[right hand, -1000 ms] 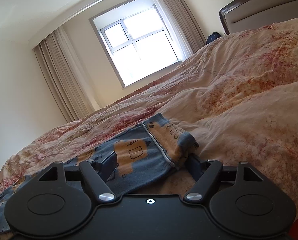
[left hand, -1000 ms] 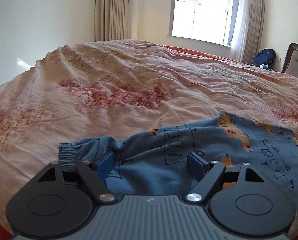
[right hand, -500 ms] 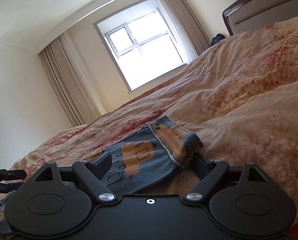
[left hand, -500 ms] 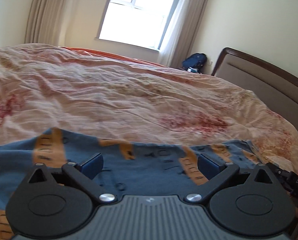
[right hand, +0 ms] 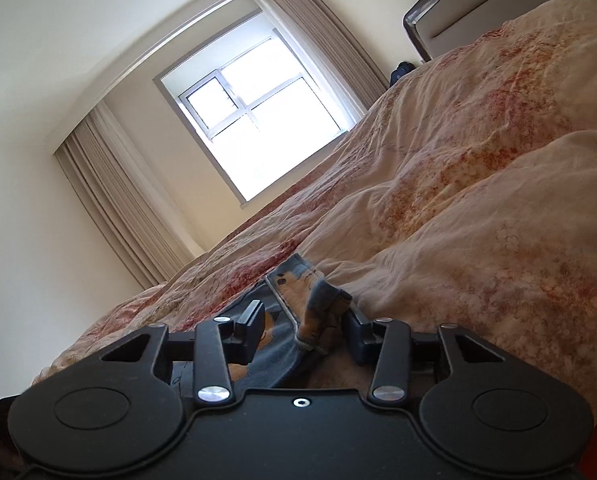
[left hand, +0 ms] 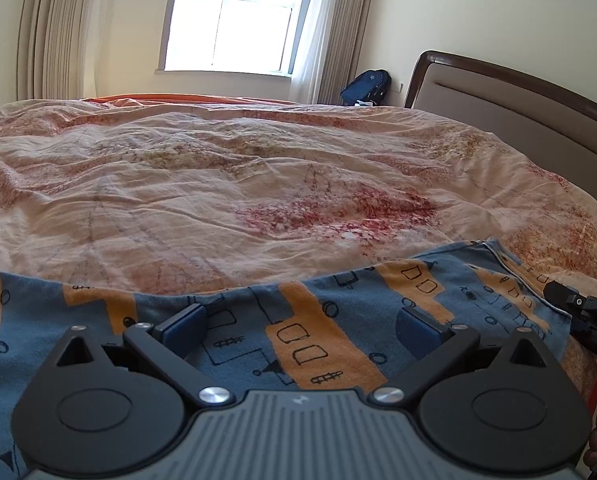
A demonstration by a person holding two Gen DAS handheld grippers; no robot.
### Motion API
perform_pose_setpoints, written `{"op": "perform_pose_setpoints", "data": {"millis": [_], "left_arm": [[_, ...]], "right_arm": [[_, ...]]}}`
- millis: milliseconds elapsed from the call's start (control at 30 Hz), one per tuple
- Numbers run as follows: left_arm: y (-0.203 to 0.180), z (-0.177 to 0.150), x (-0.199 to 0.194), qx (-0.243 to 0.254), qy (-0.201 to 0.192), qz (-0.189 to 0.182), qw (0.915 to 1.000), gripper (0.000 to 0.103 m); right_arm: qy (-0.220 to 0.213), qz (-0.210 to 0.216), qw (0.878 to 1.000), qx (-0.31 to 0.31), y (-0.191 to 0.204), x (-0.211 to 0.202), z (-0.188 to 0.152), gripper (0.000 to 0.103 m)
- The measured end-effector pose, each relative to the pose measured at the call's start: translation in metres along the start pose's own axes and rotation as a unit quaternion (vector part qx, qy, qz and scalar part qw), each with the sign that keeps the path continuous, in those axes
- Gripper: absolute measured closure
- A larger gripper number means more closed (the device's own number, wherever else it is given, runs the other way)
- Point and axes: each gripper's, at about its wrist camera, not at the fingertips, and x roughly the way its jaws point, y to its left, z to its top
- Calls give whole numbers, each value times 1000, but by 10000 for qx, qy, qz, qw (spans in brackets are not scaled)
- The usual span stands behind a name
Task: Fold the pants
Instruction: 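Grasp the pants edge with the left gripper while the right gripper pinches the folded edge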
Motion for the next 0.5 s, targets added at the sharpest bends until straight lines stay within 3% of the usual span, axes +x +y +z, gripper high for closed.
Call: {"op": "perform_pose_setpoints", "data": {"millis": [133,200,267,367,400,433,500], "left_arm": [[4,9,-5,-482,65,-342,9982,0],[10,15,-6,-945,192,-782,9923,0],[18,16,-5,-1478,273,-1434,9782,0],[29,14,0,-2170,380,-2368,9462,0],[32,12,2,-2332,391,-2555,9374,0],[34,11,4,-2434,391,-2661,9319,0],[35,7,6,-2523,410,-2742,9271,0]], "right_arm": [[-106,58,9991,-403,13,-3,3,65],[-192,173,9967,-765,28,-6,3,65],[-228,359,9919,-1198,46,-7,0,68],[-162,765,9801,-1827,77,-8,-7,79],[-121,944,9751,-2002,87,-9,-11,81],[-58,1151,9702,-2129,96,-11,-14,95],[84,1455,9614,-2332,112,-13,-23,100]]}}
